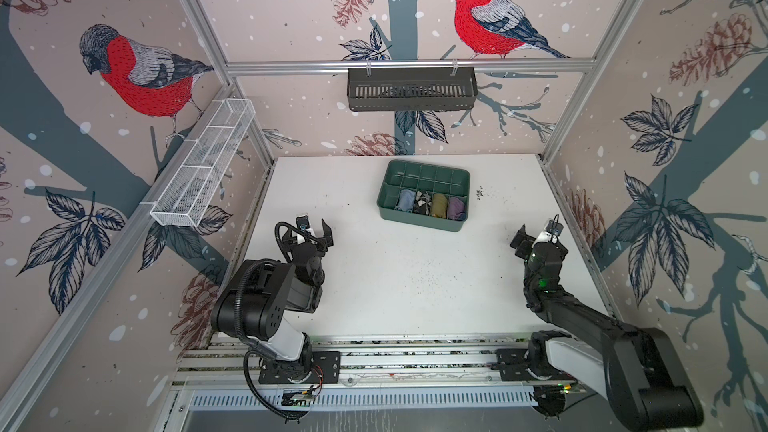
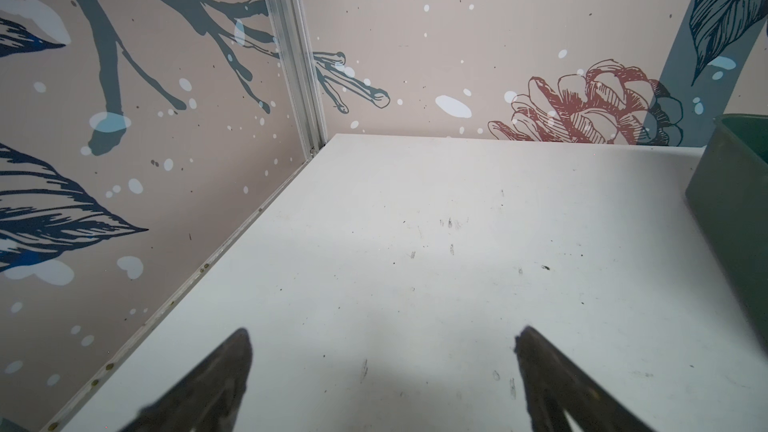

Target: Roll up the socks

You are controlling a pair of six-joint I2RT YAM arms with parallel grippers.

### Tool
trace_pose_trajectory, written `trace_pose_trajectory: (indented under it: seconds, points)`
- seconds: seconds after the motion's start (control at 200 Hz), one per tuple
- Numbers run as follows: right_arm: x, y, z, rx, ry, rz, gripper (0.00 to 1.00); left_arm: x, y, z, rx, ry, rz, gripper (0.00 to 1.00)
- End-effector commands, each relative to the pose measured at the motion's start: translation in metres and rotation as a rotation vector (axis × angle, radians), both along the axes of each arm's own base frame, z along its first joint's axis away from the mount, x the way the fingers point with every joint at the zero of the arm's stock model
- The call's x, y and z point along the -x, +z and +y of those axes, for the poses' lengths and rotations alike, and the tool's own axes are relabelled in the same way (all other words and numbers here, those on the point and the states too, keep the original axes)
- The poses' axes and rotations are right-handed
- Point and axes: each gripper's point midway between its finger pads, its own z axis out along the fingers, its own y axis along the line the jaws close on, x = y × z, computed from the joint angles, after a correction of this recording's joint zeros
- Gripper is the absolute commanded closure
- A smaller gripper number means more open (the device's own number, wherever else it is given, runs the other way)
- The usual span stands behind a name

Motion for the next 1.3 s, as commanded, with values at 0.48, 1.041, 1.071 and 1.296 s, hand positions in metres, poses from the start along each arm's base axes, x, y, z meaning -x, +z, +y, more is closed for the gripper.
trace_pose_trajectory:
  seconds: [0.48,1.041,1.071,1.296]
  points:
    - [-0.033,0.006,0.016,0.082,0.085,-0.101,0.0,-0.002,0.014,-0.001,0.005,-0.007,-0.06,0.02]
    - [-0.039,0.0,0.007,0.051,0.061,-0.074,0.0,-0.002,0.015,-0.001,0.005,-0.008,-0.061,0.02]
    - [-0.039,-0.001,0.007,0.051,0.06,-0.073,0.0,-0.002,0.015,-0.001,0.005,-0.008,-0.06,0.02]
    - [-0.039,-0.001,0.007,0.051,0.06,-0.073,0.0,-0.002,0.015,-0.001,0.005,-0.008,-0.06,0.02]
